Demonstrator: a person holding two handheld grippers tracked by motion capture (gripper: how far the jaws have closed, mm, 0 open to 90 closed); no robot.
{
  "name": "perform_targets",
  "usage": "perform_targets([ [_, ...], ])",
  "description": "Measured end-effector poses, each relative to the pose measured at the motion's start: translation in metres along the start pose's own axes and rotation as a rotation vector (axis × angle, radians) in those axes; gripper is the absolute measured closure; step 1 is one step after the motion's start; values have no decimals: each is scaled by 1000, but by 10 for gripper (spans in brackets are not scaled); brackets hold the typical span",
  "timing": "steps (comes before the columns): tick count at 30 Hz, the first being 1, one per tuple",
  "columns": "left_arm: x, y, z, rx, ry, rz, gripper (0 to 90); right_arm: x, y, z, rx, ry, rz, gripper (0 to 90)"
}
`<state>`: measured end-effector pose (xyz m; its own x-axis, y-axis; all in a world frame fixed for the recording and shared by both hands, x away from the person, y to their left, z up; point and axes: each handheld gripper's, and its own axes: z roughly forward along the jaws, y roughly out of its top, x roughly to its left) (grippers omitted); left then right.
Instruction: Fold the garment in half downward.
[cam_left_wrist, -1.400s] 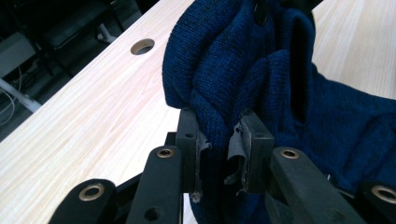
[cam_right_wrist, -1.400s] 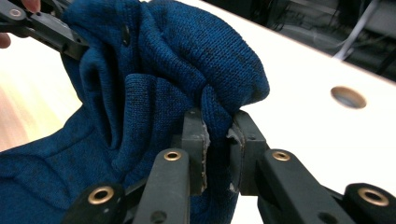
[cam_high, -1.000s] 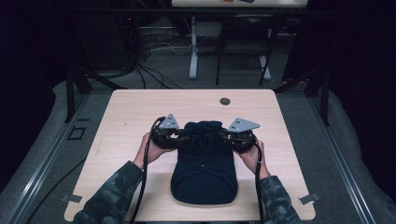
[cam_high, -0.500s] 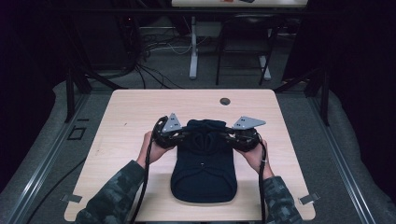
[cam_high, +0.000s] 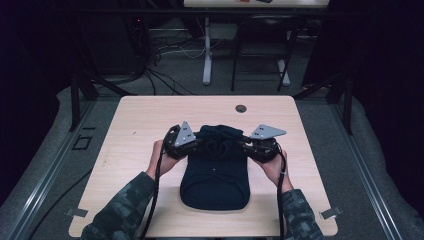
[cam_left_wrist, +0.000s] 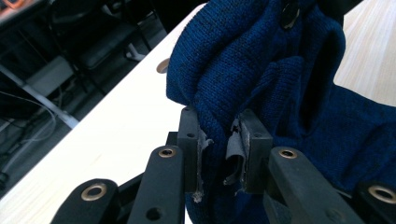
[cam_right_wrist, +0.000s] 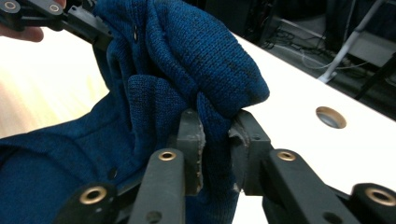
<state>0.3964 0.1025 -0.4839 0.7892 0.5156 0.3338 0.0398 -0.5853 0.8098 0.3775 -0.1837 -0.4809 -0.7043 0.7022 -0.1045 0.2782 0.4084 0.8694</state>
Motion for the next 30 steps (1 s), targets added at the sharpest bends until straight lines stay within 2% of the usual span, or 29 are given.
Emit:
perform_targets([
  [2, -1, -1, 0, -4, 6, 6, 749, 0, -1, 1, 4, 13, 6, 648],
  [4, -1, -2, 1, -12, 11, 9, 748, -1, -1, 2, 8, 13, 33, 542],
  [6, 0, -2, 2, -20, 5, 13, 748, -3, -1, 3, 19, 37, 68, 450],
  [8, 0, -1, 5, -24, 8, 18, 748, -4, -1, 5, 19, 35, 81, 473],
  [12, 2, 0, 7, -26, 11, 15, 748, -4, 0, 4, 12, -6, 66, 671],
  [15, 2, 1, 5, -16, -5, 4, 745, -1, 0, 1, 5, -23, 33, 742],
  [19, 2, -1, 1, 11, -24, -18, 725, 9, -3, -1, -21, -44, -25, 767],
  [23, 2, -8, -1, 34, -51, -42, 691, 18, -6, -1, -33, -42, -87, 771],
  [26, 1, -13, 1, 58, -73, -70, 615, 23, -10, -1, -33, -38, -143, 775],
  [29, 2, -16, 4, 69, -108, -120, 544, 26, -14, -1, -29, -30, -160, 776],
  [30, 2, -18, 5, 73, -110, -124, 538, 26, -15, 0, -29, -28, -162, 776],
])
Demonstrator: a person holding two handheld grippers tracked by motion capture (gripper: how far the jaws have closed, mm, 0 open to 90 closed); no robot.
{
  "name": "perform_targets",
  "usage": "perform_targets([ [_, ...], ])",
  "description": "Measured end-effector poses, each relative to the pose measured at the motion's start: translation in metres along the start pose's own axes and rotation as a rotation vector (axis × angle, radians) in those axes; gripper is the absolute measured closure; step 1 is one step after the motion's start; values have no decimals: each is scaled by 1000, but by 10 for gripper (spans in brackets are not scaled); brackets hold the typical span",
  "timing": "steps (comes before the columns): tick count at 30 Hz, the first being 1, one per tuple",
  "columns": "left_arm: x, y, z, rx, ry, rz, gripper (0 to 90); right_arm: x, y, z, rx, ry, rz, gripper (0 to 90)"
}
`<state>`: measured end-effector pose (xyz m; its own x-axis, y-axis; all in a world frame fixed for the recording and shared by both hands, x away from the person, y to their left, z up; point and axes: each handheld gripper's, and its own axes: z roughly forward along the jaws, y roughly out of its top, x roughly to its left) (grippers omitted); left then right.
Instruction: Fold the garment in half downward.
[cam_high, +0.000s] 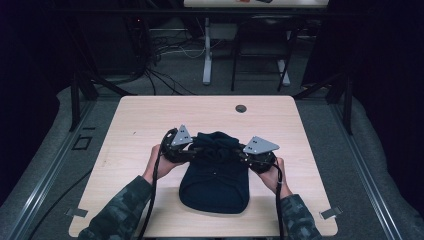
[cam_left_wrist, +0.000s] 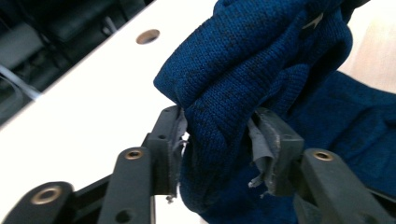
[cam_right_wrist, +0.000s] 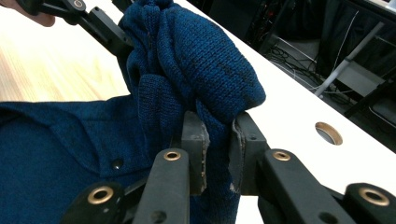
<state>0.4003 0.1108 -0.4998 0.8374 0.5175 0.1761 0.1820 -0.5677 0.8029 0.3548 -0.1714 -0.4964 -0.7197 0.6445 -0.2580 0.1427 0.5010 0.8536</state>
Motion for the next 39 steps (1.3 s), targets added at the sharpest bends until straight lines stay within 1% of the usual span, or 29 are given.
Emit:
perform_targets([
  [2, -1, -1, 2, 15, 0, 10, 560, 1, -2, 0, -2, 3, -5, 776],
  [4, -3, -2, 4, 25, 11, 34, 619, 1, -4, 0, 2, 17, 0, 775],
  [5, -4, -2, 4, 19, 11, 36, 644, 2, -5, 0, 3, 16, -4, 772],
  [7, -6, -2, 3, 18, 11, 45, 671, 1, -8, 0, 5, 45, 8, 764],
  [9, -8, -3, 3, 12, 12, 52, 676, 0, -11, -1, 8, 62, 20, 752],
  [10, -9, -3, 3, 16, 11, 62, 680, -1, -13, -2, 11, 74, 30, 750],
  [11, -10, -4, 2, 13, 10, 66, 681, 0, -14, -3, 11, 74, 33, 749],
  [13, -13, -4, 2, 14, 10, 76, 681, 0, -16, -4, 26, 94, 39, 746],
  [14, -15, -5, 2, 14, 6, 79, 682, 0, -17, -5, 32, 94, 39, 746],
  [18, -20, -8, 0, 6, -6, 83, 682, 2, -22, -6, 53, 113, 48, 746],
  [20, -22, -10, -1, 8, -13, 90, 682, 4, -23, -7, 67, 117, 44, 746],
  [27, -31, -18, -5, 0, -29, 92, 686, 10, -28, -10, 92, 143, 55, 742],
  [32, -37, -26, -7, -7, -46, 82, 688, 16, -32, -12, 112, 160, 64, 738],
  [35, -41, -31, -7, -11, -51, 81, 688, 19, -34, -14, 127, 165, 57, 738],
  [36, -42, -33, -7, -15, -57, 75, 688, 21, -35, -14, 125, 166, 59, 737],
  [39, -46, -38, -7, -6, -68, 75, 687, 24, -38, -14, 135, 171, 57, 735],
])
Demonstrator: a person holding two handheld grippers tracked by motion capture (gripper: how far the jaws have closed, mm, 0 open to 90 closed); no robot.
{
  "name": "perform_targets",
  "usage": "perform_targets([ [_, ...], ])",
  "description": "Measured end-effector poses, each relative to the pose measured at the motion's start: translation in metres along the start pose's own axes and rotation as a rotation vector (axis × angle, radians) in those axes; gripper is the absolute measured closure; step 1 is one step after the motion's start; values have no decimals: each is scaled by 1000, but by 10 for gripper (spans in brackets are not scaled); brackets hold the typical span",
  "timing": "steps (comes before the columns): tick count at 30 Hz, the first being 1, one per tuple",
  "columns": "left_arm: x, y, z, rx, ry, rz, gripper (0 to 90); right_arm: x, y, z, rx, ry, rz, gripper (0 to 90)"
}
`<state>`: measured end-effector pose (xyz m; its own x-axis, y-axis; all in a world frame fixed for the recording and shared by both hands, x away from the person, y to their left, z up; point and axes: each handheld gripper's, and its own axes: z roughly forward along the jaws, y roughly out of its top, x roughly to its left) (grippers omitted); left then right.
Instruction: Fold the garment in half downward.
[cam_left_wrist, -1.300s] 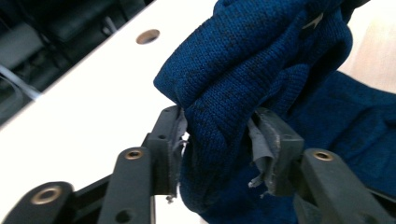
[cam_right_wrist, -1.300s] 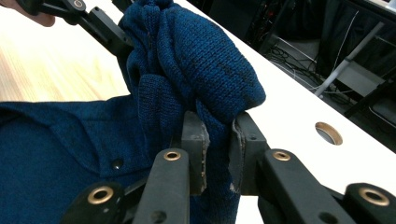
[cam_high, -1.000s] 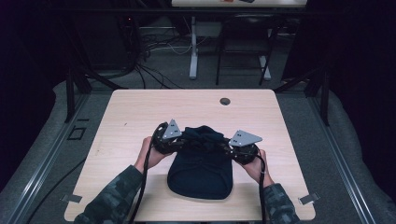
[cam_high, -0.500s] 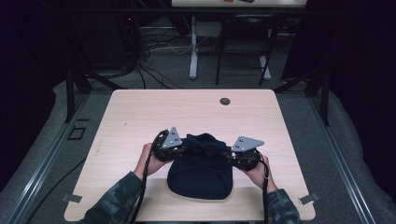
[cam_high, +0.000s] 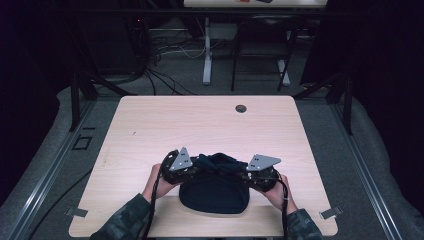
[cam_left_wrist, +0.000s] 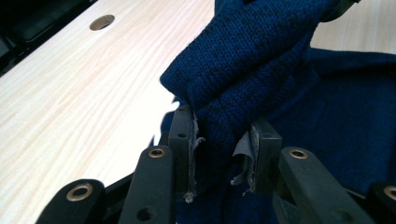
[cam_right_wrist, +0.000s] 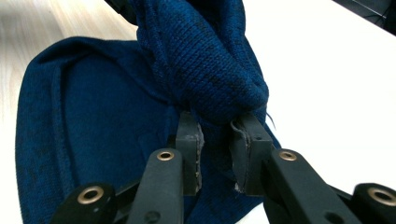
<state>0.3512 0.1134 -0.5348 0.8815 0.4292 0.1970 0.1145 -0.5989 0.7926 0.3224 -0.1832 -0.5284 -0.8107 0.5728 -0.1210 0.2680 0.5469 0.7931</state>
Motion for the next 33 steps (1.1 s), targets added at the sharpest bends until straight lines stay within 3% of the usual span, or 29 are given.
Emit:
perform_targets([
  [14, -18, -21, 4, 55, -70, -16, 629, 16, -17, 5, 67, 39, -10, 699],
  [21, -21, -26, 1, 95, -90, -55, 457, 20, -26, 3, 108, 50, 1, 628],
  [28, -24, -34, -25, 90, -78, -102, 305, 20, -33, -19, 125, 51, 47, 490],
  [33, -17, -30, -49, 43, -41, -126, 269, 11, -26, -41, 43, 26, 138, 476],
])
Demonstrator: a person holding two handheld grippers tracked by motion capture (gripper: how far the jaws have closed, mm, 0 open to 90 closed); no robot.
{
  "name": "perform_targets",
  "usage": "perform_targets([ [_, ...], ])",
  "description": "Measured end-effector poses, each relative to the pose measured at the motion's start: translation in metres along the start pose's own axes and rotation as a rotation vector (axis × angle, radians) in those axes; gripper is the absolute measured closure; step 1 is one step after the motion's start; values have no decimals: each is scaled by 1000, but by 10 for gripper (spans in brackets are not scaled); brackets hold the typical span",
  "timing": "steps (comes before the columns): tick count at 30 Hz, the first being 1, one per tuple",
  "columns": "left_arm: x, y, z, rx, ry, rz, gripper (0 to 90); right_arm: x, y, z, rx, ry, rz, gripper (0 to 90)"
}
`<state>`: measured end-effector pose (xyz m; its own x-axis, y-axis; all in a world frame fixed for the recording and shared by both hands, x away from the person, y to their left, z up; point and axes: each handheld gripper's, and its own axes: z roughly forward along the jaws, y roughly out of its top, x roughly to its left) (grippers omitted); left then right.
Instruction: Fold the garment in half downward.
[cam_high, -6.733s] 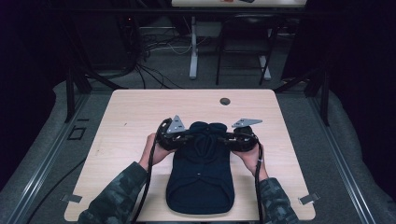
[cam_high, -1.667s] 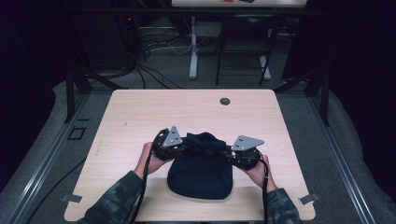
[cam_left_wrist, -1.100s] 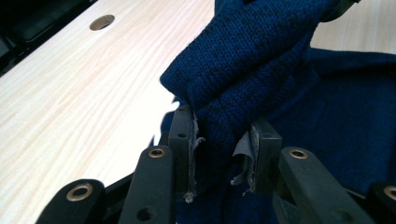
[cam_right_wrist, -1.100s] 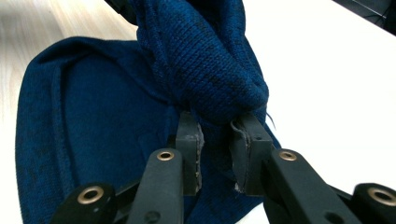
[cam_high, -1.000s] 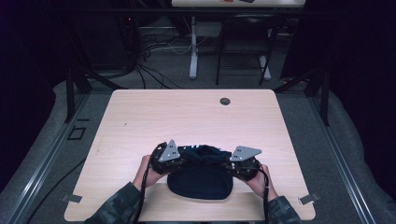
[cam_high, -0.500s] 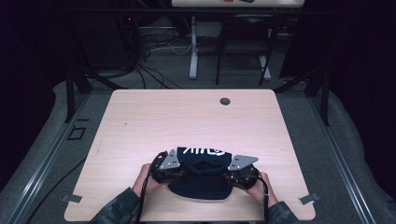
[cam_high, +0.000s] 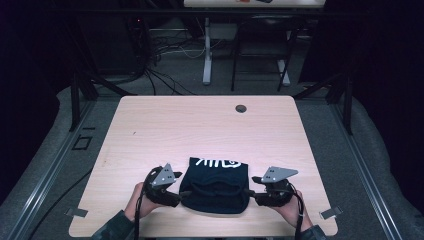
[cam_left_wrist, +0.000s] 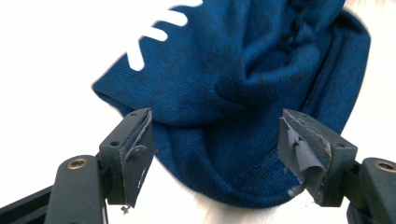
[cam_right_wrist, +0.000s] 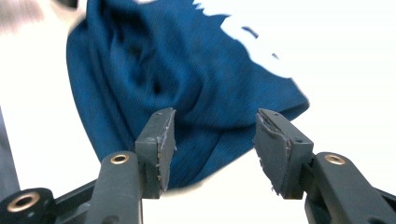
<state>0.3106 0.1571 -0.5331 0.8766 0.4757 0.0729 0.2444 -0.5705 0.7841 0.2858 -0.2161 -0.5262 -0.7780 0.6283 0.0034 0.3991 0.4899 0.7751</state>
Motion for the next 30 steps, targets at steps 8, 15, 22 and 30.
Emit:
perform_targets([
  [8, 21, 51, 25, -57, 41, -50, 238, -6, 45, 34, -16, -27, 80, 459],
  [15, 2, 34, 65, 82, -6, -1, 234, 3, 28, 65, 97, -12, 91, 444],
  [22, 0, 9, 67, 107, 11, -20, 220, 6, 13, 72, 146, -19, 68, 380],
  [30, -9, 2, 70, 105, 60, -50, 196, 3, 14, 77, 175, -30, 35, 307],
])
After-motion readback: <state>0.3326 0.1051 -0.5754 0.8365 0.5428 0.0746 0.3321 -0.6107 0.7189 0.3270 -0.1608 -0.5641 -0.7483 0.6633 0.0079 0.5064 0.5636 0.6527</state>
